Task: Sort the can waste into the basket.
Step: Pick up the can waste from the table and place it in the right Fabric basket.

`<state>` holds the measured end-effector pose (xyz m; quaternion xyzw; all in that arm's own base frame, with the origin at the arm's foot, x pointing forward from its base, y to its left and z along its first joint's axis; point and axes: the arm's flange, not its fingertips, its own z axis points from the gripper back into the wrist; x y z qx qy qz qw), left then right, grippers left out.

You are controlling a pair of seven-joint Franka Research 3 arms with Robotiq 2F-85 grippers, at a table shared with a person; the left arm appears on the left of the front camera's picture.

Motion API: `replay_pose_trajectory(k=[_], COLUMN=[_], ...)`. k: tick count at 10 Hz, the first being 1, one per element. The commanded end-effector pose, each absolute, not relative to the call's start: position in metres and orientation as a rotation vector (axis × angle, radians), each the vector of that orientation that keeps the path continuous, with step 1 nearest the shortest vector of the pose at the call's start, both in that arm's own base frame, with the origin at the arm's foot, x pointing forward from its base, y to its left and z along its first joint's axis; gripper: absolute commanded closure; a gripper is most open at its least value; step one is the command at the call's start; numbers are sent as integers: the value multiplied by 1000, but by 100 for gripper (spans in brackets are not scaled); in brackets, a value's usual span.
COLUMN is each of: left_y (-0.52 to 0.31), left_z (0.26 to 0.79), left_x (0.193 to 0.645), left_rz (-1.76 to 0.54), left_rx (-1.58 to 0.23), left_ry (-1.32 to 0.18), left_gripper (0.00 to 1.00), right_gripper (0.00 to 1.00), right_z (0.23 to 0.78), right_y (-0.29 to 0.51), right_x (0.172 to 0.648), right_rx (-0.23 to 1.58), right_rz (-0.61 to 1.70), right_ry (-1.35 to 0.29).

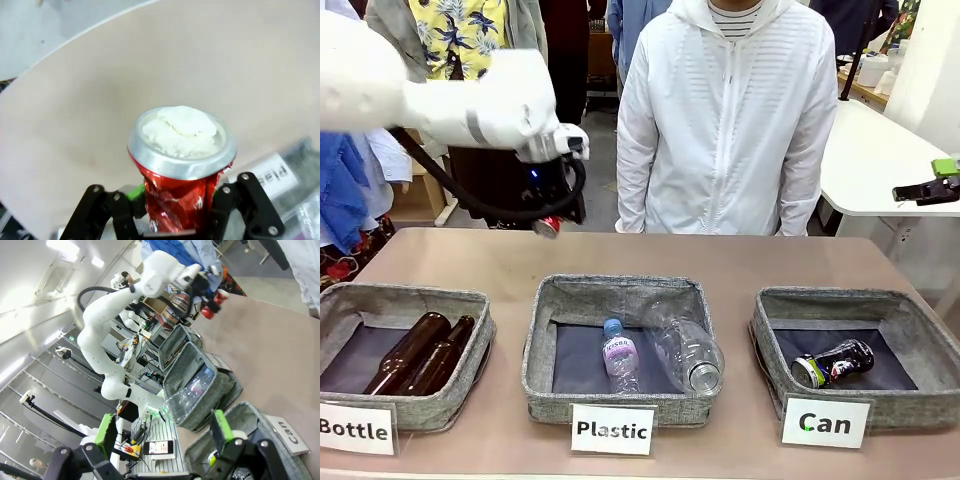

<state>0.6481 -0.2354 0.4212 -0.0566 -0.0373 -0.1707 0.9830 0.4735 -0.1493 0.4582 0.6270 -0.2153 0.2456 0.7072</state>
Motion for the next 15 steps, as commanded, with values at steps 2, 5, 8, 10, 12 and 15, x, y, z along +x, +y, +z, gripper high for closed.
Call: replay_pose_trajectory(k=[2,5,8,10,12,15], left_y=[-181,-141,-152,-152,-218,-399], left_z=[502,483,493,493,483,526], left_x=[533,435,434,434,425,414], left_rz=[-639,-1072,-1038,-1038,-1074,-1453], left_rx=[-151,-225,-186,-186,-175,-280], left_ry=[-42,-77,-75,-75,-248,-563], left_gripper=[100,100,100,100,100,100], right_gripper=[0,0,0,0,0,0], right_z=[461,461,461,461,487,512], right_y=[-149,-149,-149,-149,-157,-215], right_x=[473,473,473,473,454,394], right_rx=[1383,1383,1383,1383,1290,1100], right_rz=[559,559,559,559,586,589], right_ry=[-487,-487,-487,-487,-386,-289])
